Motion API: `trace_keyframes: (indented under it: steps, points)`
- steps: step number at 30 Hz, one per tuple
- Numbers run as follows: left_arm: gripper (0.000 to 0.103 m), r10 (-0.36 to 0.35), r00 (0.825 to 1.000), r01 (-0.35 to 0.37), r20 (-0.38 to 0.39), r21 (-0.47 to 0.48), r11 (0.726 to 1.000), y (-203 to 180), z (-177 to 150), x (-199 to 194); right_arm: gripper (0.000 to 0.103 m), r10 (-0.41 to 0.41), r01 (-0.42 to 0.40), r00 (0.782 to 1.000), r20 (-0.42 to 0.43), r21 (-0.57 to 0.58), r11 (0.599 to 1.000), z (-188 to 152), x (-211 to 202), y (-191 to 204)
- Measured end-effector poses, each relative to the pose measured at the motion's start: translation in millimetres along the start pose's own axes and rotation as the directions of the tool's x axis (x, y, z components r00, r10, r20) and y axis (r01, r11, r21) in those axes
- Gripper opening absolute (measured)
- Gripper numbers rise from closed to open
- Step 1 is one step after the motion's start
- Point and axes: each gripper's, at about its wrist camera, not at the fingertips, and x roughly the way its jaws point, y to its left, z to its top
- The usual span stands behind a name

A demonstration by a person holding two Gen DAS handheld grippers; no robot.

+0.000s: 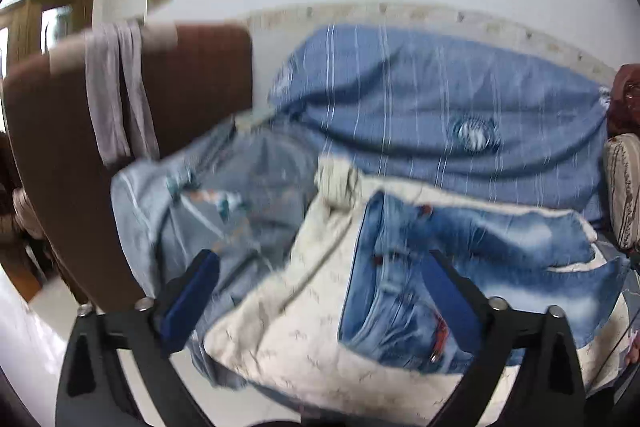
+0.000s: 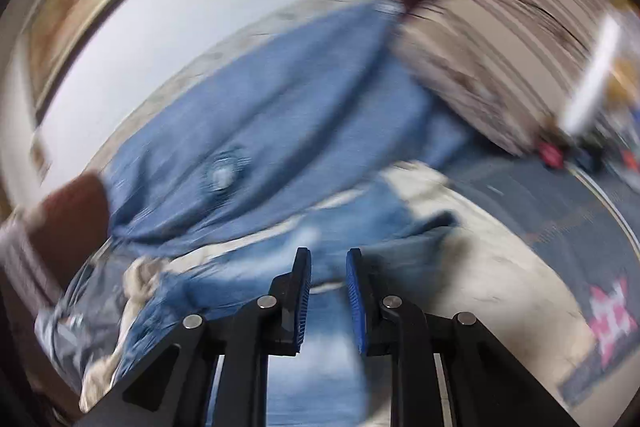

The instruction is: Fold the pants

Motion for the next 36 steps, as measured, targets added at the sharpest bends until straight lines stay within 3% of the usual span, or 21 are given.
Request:
trace_keyframes:
  steps: [3, 6, 13, 23, 27, 36]
  points:
    - [0.103, 0.018, 0.998, -0.021, 0.060, 0.053, 0.998, -11, 2, -14, 0.021, 0.092, -0.093, 0.996, -0.010, -0.040, 0.995, -3, 4, 31]
    - [0.103, 0.015, 0.997, -0.023, 0.075, 0.111, 0.994, -26, 1, -15, 0.021, 0.130, -0.132, 0.991, -0.028, -0.049, 0.990, -13, 11, 42]
    - [0.103, -0.012, 0.999, 0.007, 0.047, 0.107, 0.994, -51, 0, 5, 0.021, 0.039, -0.050, 0.992, -0.124, -0.092, 0.995, -34, 15, 7]
    - [0.103, -0.075, 0.997, 0.076, -0.014, 0.099, 0.992, -104, 11, 72, 0.021, -0.064, 0.061, 0.990, -0.126, -0.028, 0.998, -29, -4, -50]
    - [0.103, -0.099, 0.995, 0.099, -0.006, 0.126, 0.987, -122, 10, 84, 0.021, -0.081, 0.078, 0.987, -0.140, -0.031, 0.997, -28, 1, -52]
    - [0.103, -0.092, 0.996, 0.093, -0.012, 0.149, 0.984, -135, 15, 106, 0.021, -0.024, 0.006, 0.975, -0.219, -0.081, 0.997, -39, 33, -18]
